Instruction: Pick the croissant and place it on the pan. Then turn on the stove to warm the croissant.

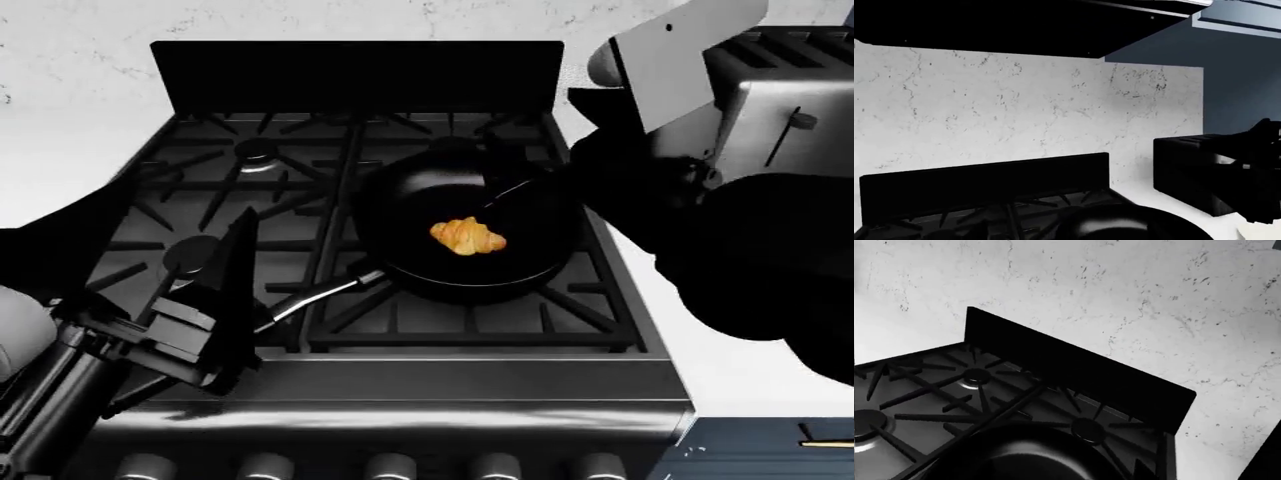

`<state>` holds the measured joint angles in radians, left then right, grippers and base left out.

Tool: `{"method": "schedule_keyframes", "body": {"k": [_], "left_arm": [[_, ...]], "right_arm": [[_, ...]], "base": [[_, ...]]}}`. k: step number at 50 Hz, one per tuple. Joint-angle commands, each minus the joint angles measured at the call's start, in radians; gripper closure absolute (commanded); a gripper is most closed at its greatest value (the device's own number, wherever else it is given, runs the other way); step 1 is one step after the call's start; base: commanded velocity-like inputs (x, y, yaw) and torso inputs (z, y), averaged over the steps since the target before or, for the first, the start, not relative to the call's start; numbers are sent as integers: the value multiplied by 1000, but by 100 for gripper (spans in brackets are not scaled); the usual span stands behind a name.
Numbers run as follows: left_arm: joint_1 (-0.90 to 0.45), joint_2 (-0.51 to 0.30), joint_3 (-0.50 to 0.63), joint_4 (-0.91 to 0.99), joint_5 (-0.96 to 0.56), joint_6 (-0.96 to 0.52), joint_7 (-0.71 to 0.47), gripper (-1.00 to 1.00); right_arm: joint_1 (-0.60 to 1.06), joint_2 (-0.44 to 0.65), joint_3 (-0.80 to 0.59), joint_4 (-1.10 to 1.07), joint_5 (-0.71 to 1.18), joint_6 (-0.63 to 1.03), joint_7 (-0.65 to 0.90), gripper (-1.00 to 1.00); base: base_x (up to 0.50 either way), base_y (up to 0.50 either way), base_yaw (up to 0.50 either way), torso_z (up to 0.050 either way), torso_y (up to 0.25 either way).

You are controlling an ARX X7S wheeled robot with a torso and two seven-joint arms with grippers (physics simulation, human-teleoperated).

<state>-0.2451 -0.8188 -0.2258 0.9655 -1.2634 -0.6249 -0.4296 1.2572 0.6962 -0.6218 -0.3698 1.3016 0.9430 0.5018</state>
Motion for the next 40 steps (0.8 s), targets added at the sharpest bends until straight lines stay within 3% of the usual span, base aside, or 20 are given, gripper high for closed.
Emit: {"method": "schedule_keyframes", "body": {"k": [1, 18, 28, 40], "left_arm": [[2, 10, 21, -14, 40, -9, -14, -100], [-3, 11, 42, -16, 52, -10, -10, -100], [-22, 3, 56, -10, 42, -15, -17, -100], [-82, 12, 126, -5, 73, -46, -26, -100]], "right_arm": [[-61, 47, 76, -121, 98, -21, 146, -100], [-91, 54, 87, -131, 68, -57, 153, -100], [-92, 59, 90, -135, 89, -54, 159, -100], [-136, 88, 100, -130, 95, -71, 153, -100]], "base": [[0, 0, 0, 0, 0], [-33, 76, 0, 0, 0], [-278, 454, 0, 0, 0], [-499, 0, 0, 0, -2]]}}
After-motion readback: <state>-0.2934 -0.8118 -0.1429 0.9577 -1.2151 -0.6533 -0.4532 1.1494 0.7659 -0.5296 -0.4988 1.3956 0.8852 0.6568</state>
